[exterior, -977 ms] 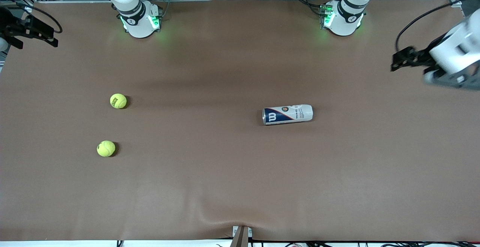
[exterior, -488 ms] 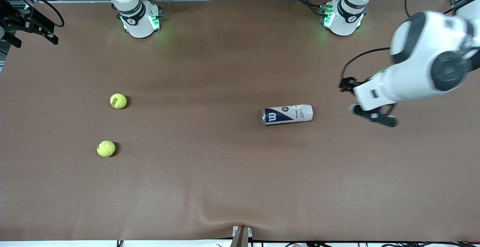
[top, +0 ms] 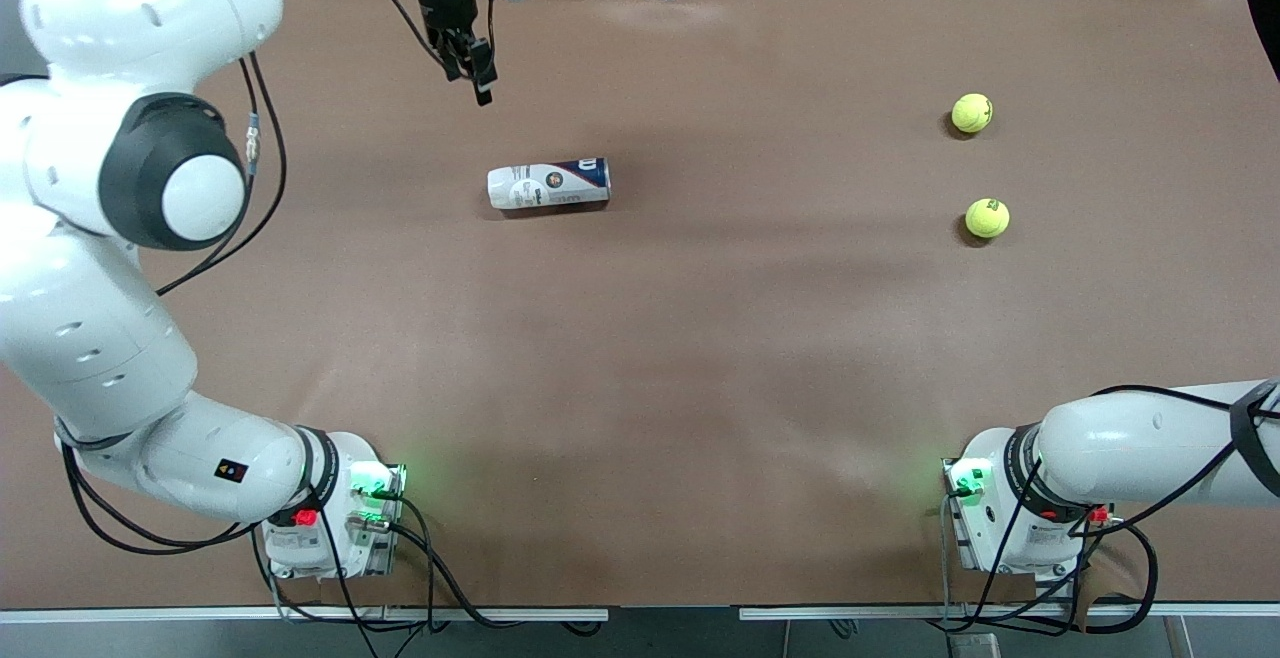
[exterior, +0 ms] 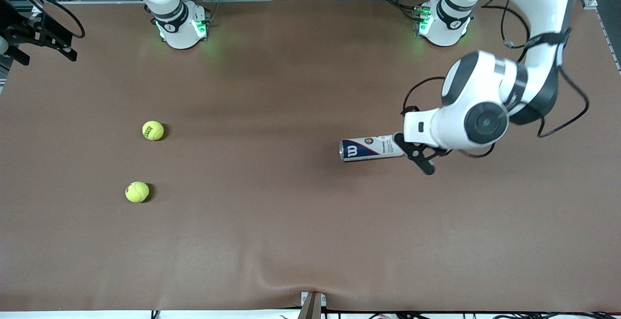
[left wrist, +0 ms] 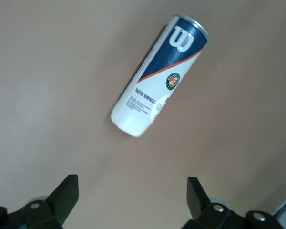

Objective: Insert tennis ball vertically with right arm
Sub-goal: 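Grasp the Wilson can around its body with the left gripper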

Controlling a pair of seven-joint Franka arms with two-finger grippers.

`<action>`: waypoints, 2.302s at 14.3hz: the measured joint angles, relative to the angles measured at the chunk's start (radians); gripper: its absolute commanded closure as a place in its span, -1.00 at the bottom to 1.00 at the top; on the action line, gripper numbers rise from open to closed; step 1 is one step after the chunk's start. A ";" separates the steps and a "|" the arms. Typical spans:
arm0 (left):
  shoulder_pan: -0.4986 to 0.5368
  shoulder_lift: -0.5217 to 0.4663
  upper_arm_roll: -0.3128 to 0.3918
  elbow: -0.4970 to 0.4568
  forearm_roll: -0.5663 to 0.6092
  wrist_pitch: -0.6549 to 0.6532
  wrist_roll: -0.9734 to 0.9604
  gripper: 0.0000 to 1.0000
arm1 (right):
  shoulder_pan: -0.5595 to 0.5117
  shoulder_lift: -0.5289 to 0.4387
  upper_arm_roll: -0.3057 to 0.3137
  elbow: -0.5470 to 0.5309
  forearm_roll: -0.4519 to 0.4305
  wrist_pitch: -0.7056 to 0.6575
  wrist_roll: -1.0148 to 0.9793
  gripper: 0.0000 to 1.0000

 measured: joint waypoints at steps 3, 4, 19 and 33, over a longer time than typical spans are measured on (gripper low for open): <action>0.004 0.082 0.002 -0.002 -0.001 0.087 0.227 -1.00 | 0.000 0.000 -0.001 -0.001 0.003 0.000 0.000 -1.00; 0.001 0.098 -0.002 -0.003 -0.001 0.118 0.266 -1.00 | 0.000 0.000 -0.004 -0.001 0.003 0.000 0.000 -1.00; -0.146 0.072 -0.025 -0.338 0.100 0.531 0.338 -1.00 | -0.002 0.000 -0.014 -0.005 0.006 -0.018 0.000 -1.00; -0.150 0.114 -0.028 -0.420 0.100 0.739 0.338 -1.00 | -0.003 -0.001 -0.040 -0.023 0.034 -0.019 -0.007 -1.00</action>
